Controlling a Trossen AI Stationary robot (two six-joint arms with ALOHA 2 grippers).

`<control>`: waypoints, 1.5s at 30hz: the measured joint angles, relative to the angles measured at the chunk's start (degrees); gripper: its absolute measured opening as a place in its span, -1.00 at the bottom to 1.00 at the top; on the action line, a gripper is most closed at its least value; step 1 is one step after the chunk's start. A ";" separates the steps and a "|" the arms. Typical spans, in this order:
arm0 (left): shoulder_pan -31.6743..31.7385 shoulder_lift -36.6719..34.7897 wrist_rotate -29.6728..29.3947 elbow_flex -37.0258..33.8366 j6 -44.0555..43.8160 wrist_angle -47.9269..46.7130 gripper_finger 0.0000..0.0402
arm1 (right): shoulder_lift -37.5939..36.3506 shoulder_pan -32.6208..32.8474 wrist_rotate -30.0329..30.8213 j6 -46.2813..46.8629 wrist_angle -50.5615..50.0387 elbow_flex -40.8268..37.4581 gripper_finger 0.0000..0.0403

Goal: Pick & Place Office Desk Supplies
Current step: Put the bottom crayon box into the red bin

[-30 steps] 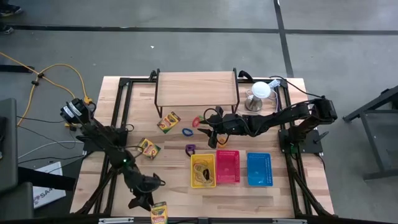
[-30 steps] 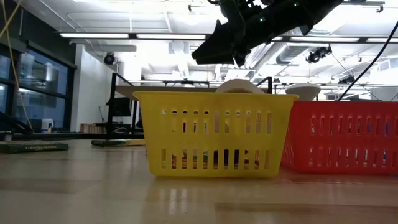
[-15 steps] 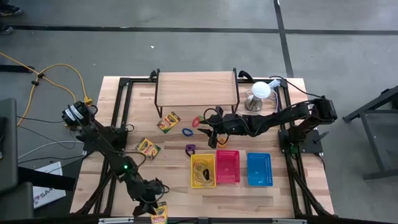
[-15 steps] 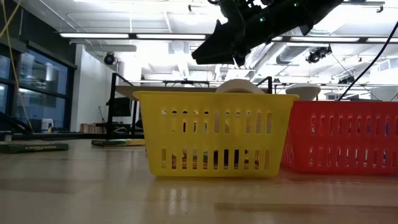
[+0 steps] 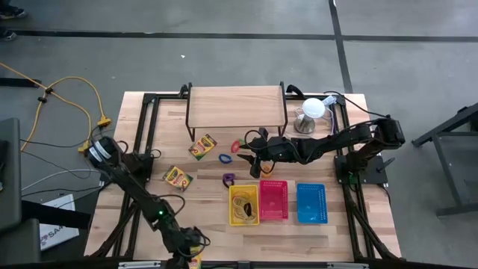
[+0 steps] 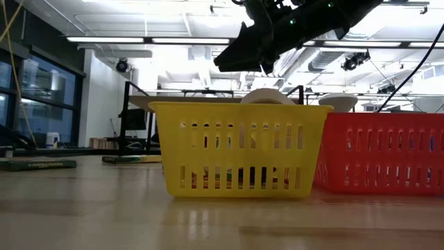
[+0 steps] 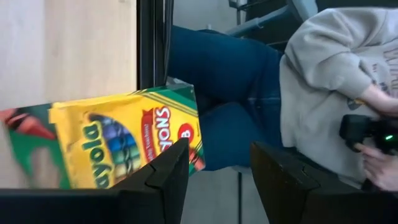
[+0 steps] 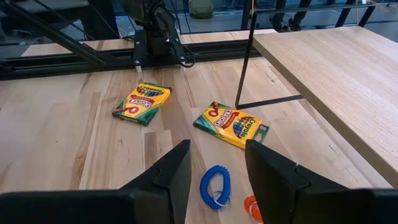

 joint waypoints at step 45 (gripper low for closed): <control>1.01 2.97 -3.21 -0.04 -5.90 -5.90 -1.00 | 0.00 0.00 0.01 0.00 0.00 0.00 -0.31</control>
